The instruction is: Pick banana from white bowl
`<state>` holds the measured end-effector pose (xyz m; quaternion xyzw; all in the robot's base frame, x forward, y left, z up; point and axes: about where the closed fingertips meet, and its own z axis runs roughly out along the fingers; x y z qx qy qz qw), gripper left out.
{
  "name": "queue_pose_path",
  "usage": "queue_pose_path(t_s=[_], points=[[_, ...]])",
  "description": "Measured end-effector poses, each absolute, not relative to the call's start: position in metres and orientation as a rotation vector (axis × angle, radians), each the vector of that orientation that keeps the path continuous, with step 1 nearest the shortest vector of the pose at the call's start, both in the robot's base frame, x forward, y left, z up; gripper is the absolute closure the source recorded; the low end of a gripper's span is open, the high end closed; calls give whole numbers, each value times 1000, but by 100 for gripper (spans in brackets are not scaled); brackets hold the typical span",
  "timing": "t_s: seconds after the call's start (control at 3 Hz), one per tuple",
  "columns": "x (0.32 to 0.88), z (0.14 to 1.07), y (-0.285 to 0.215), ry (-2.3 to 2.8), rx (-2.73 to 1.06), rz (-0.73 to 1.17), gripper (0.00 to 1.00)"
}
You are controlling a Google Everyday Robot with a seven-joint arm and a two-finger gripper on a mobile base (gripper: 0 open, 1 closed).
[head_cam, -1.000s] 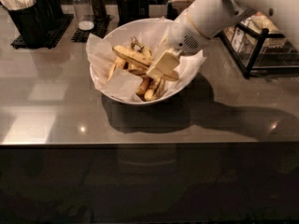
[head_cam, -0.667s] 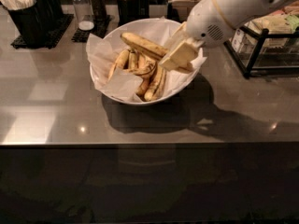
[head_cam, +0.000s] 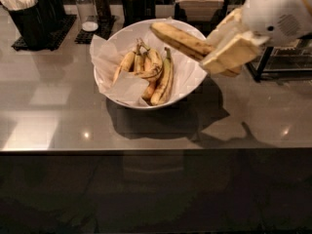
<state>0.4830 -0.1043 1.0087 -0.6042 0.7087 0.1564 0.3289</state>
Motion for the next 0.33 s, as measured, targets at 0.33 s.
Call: queue_pose_path(t_s=[0.33], points=[[453, 1022, -132, 1882, -1488, 419, 100]])
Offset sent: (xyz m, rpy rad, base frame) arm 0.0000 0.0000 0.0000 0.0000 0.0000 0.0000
